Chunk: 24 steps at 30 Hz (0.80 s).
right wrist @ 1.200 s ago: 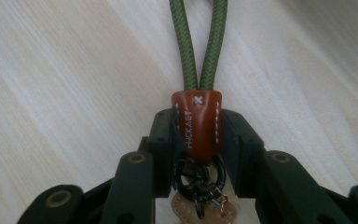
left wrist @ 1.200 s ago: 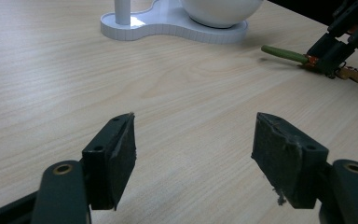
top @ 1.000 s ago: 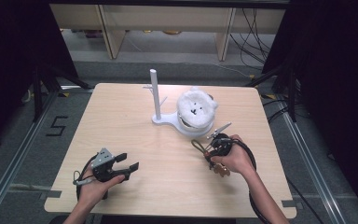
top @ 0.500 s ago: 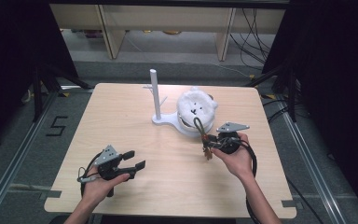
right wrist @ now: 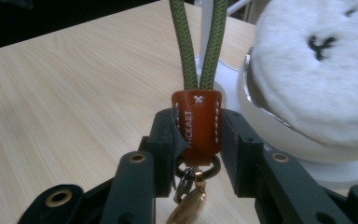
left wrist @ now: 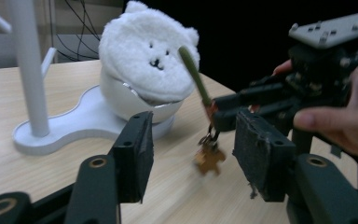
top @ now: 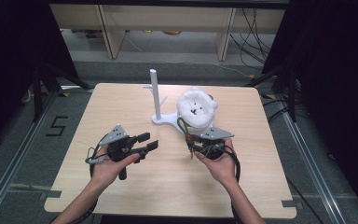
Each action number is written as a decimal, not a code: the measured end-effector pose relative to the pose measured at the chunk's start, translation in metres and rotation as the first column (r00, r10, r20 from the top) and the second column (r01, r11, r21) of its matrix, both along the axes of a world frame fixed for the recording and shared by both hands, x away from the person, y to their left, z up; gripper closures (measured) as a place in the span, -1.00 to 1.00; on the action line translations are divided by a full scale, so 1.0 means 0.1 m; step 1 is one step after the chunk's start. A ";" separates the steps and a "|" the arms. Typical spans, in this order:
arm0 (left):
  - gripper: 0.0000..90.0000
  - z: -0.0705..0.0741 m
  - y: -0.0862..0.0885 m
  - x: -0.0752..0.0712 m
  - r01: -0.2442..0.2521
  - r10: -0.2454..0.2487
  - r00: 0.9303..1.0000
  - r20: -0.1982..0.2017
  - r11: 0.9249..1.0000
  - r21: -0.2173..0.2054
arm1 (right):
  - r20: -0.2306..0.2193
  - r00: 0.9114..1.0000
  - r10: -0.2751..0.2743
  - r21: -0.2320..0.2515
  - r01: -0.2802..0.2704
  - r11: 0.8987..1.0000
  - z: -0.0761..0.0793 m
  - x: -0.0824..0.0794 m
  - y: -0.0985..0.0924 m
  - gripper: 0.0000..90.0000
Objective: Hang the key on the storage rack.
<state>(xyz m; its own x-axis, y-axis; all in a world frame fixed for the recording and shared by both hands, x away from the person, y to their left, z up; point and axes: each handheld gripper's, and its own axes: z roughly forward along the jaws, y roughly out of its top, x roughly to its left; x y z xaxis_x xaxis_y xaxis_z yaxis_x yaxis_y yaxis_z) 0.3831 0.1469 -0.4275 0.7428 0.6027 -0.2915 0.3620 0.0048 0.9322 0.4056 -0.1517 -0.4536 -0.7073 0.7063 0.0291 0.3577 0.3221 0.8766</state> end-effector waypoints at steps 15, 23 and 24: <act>0.26 -0.04 -0.22 0.24 -0.017 0.007 0.992 -0.124 0.996 -0.086 | 0.081 0.996 0.044 0.018 -0.046 0.999 0.01 -0.04 0.27 0.51; 0.37 -0.06 -0.28 0.33 -0.019 0.006 0.988 -0.154 0.996 -0.083 | 0.080 0.996 0.039 0.016 -0.041 0.999 0.03 -0.06 0.32 0.51; 0.38 -0.05 -0.28 0.33 -0.021 0.008 0.988 -0.155 0.996 -0.083 | 0.077 0.996 0.038 0.017 -0.039 0.999 0.03 -0.06 0.32 0.51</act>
<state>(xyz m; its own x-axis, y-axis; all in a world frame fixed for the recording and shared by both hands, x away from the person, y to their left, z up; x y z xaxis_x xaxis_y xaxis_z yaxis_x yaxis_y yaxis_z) 0.4165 0.1188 -0.4329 0.6766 0.5811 -0.4521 0.5006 0.0873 0.8613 0.3994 -0.1193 -0.4506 -0.7348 0.6782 -0.0131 0.2768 0.3175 0.9070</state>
